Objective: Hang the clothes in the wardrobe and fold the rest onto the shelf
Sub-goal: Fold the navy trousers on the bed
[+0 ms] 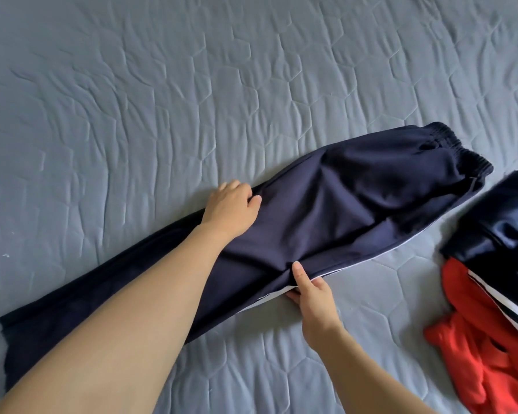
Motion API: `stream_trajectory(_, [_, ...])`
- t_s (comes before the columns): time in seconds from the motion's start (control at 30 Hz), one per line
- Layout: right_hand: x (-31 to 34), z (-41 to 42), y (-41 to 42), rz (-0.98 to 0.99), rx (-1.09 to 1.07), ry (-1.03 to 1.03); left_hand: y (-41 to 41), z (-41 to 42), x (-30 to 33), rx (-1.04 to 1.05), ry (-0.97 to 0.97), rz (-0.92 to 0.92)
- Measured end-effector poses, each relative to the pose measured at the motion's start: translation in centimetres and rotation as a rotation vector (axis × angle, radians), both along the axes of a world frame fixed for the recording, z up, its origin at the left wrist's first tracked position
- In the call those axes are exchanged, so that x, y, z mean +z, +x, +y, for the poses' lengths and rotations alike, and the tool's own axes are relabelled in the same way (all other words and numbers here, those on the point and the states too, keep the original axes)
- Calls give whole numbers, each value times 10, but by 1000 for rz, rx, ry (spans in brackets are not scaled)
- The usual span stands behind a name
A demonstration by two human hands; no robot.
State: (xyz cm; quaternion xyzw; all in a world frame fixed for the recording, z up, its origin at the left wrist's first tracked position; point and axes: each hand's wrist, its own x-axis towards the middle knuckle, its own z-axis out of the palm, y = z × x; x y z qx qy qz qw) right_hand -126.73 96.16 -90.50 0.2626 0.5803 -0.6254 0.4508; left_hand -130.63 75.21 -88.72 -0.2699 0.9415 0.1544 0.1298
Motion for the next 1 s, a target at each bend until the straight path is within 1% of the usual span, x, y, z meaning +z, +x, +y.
stream_trajectory(0.07, [1,0,2,-4,-5,-27,4,-3,5,9,94,67])
stream_trajectory(0.1, [1,0,3,-5,-8,-25,6,-6,8,12,132,72])
stream_trajectory(0.27, [2,-2,3,1,33,1,7,-10,14,-38,234,-102])
stream_trajectory(0.37, [1,-1,1,2,71,-1,-1,-8,14,30,296,-138])
stream_trajectory(0.43, [2,0,0,8,81,-10,-8,-10,14,89,274,-144])
stream_trajectory(0.53, [1,-2,-2,-1,77,-16,-19,-18,12,199,223,-96])
stream_trajectory(0.6, [-2,-5,-3,-18,41,-8,-21,-16,8,227,189,-77])
stream_trajectory(0.67, [-6,-5,-4,-30,23,1,-20,-10,-1,217,138,-77])
stream_trajectory(0.73, [-5,-5,-3,-28,17,-23,-17,-7,-7,222,134,-65])
stream_trajectory(0.9, [-5,-2,-3,-24,71,8,-4,-15,-11,266,315,-40])
stream_trajectory(0.93, [-4,-1,-3,-33,64,16,-2,-15,-10,242,308,-44])
stream_trajectory(1.0, [-5,-2,0,-45,17,24,-3,-16,-7,148,197,-50])
